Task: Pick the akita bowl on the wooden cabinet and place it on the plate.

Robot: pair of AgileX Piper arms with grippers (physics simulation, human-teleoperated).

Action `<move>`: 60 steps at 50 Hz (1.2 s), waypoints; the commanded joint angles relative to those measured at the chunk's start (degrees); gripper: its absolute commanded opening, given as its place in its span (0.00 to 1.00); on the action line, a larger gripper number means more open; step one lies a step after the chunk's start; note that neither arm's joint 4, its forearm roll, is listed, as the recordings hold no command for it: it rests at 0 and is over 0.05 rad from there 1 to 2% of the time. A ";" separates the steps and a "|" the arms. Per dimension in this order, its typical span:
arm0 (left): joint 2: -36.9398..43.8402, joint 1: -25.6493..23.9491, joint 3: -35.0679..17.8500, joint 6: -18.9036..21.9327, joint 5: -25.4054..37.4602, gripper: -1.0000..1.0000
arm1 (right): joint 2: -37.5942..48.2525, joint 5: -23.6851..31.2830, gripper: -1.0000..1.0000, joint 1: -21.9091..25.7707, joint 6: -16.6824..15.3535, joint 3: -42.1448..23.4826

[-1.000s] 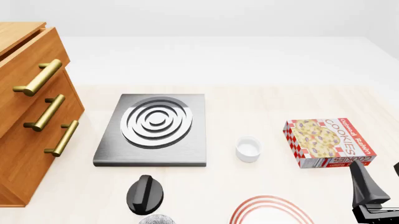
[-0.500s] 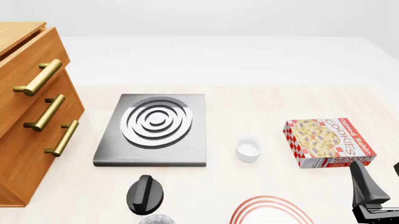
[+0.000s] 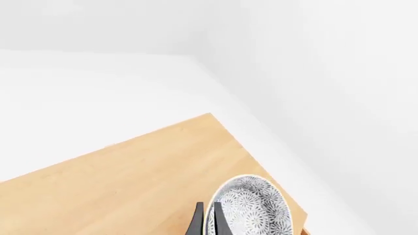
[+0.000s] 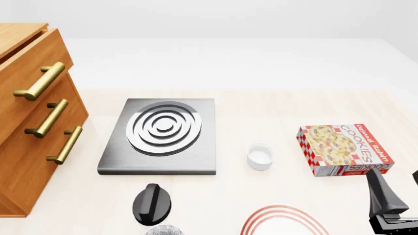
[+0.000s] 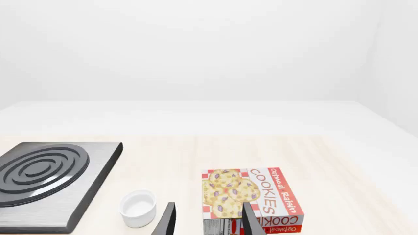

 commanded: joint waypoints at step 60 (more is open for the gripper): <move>-10.42 -13.14 -5.85 -7.96 7.93 0.00 | 0.00 0.00 1.00 -0.01 0.00 0.00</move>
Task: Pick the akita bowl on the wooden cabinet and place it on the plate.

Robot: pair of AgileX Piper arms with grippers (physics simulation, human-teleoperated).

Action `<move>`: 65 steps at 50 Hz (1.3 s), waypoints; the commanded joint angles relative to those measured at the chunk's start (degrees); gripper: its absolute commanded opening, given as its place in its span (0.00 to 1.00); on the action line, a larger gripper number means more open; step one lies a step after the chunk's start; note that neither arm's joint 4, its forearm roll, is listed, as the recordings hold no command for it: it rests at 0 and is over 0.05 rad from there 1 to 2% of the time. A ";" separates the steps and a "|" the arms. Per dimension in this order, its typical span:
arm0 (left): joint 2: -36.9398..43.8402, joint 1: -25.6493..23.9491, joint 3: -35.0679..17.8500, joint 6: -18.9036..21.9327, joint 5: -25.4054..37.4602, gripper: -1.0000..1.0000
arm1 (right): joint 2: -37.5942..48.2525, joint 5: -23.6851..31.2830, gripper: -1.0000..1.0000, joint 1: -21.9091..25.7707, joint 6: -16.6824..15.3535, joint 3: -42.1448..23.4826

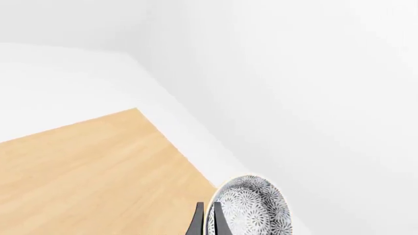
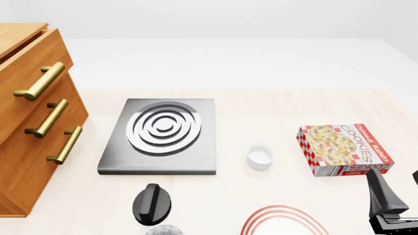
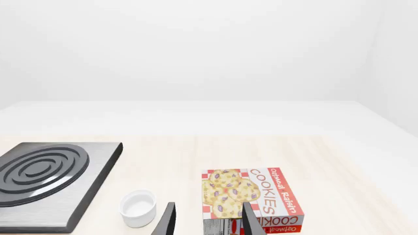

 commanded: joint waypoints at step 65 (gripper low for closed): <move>5.63 -19.32 -4.38 2.31 -0.38 0.00 | -0.01 -0.01 1.00 0.03 -0.02 0.00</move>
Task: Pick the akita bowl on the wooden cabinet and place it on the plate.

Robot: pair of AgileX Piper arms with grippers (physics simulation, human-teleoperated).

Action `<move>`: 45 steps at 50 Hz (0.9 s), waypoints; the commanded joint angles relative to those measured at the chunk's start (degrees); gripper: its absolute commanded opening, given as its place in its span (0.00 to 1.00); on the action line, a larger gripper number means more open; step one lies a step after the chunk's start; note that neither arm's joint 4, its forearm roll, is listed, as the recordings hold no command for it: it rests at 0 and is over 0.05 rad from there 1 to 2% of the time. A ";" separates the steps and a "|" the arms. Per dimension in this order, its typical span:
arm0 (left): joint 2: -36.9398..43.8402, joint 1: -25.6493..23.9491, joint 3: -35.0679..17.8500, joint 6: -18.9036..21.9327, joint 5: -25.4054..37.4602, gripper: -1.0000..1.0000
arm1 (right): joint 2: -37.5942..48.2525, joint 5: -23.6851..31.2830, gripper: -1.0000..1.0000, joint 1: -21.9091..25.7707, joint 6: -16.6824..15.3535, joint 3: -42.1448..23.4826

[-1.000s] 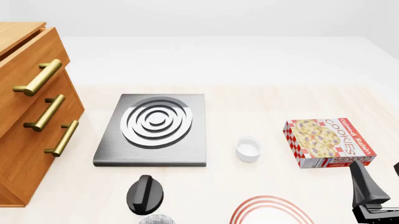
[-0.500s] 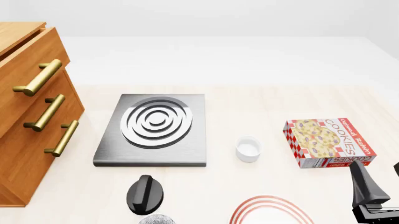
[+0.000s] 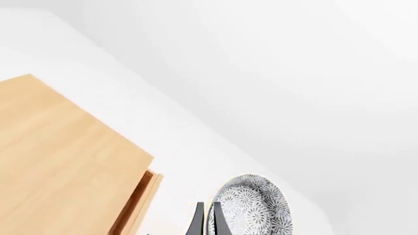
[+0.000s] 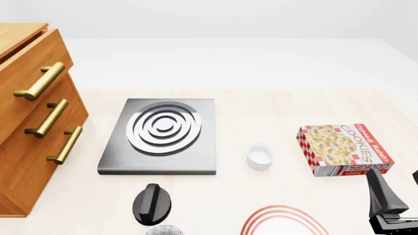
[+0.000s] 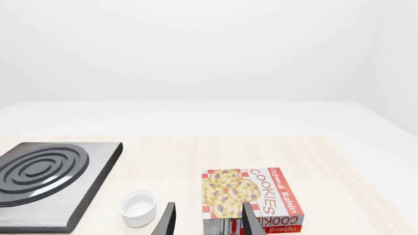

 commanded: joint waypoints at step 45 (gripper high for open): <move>0.08 -14.33 3.76 3.44 -0.82 0.00 | 0.00 -0.01 1.00 0.00 0.00 0.00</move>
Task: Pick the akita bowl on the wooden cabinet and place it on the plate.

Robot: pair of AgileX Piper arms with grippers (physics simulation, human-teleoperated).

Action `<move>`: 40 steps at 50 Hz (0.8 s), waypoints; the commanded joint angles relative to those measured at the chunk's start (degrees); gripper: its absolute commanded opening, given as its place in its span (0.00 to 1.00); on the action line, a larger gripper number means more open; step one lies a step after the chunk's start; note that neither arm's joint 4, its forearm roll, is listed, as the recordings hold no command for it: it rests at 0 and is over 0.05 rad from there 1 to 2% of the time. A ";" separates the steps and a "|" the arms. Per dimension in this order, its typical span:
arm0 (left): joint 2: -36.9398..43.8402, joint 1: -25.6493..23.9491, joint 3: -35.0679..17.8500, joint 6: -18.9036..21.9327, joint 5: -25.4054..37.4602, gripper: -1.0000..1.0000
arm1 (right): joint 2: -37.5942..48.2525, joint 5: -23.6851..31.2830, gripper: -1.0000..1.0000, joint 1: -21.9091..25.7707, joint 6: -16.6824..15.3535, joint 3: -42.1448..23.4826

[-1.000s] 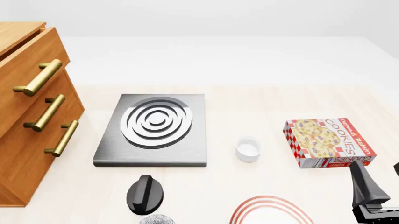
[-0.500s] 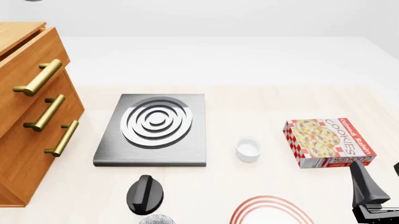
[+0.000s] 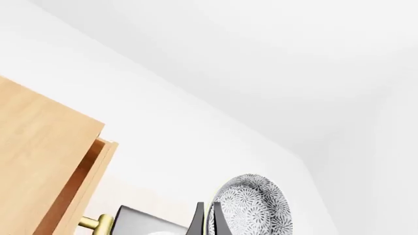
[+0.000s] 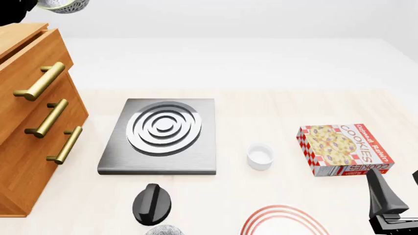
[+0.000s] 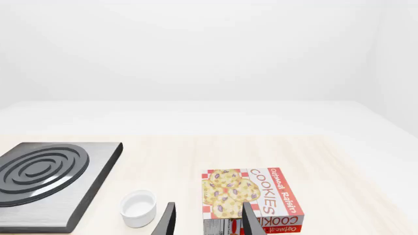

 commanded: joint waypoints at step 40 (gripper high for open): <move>-3.85 -16.68 4.67 4.14 2.87 0.00 | 0.00 -0.01 1.00 0.00 0.01 0.00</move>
